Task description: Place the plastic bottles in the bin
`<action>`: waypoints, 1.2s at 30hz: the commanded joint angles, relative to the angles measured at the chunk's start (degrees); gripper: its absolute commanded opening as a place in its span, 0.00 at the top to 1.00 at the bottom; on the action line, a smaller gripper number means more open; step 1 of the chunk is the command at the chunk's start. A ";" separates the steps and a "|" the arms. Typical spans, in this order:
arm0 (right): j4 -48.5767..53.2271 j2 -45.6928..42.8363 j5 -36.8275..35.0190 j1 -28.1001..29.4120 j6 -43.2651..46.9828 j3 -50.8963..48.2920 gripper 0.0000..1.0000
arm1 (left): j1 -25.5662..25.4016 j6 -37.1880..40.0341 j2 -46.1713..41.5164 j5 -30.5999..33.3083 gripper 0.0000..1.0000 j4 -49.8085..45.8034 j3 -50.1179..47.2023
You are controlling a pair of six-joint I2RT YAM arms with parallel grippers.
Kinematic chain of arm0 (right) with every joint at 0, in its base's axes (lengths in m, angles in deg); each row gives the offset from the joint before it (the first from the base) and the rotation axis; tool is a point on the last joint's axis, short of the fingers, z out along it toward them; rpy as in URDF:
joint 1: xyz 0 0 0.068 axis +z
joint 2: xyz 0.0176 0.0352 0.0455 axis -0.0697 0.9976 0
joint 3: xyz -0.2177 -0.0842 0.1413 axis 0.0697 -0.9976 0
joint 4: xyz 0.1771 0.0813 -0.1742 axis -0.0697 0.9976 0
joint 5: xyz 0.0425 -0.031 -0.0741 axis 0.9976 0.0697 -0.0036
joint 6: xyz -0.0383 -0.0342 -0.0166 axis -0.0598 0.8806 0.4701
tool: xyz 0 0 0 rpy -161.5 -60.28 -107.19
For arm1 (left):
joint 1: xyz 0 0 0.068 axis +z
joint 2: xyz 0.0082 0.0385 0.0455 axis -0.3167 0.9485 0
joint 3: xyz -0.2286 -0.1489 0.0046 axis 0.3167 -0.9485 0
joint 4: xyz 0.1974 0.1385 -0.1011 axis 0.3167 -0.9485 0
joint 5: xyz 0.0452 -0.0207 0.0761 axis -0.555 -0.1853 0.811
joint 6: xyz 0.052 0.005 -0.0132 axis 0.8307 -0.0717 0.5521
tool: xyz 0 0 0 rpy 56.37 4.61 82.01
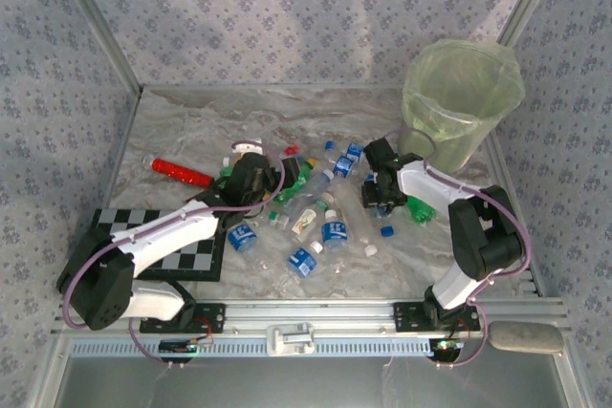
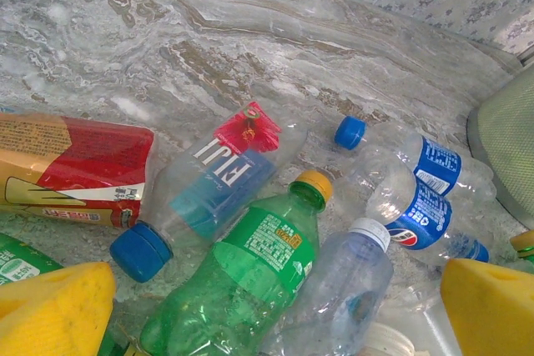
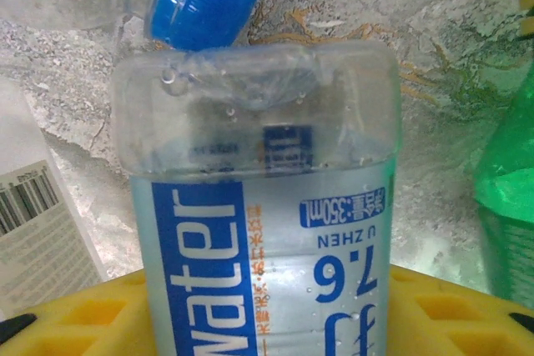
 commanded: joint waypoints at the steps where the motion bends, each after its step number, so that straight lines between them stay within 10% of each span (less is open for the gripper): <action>1: 0.22 -2.80 -1.55 0.16 -0.49 -0.51 0.47 | -0.30 -0.42 -2.43 2.38 0.00 -0.64 -0.45; 24: -0.83 -17.98 13.23 -8.65 6.27 30.43 0.50 | 8.53 -5.62 -17.37 9.71 0.00 -5.27 -9.55; 36: -12.29 -16.42 0.87 -22.71 6.89 37.22 0.51 | 11.76 -8.37 -31.53 13.04 0.00 -9.42 -18.06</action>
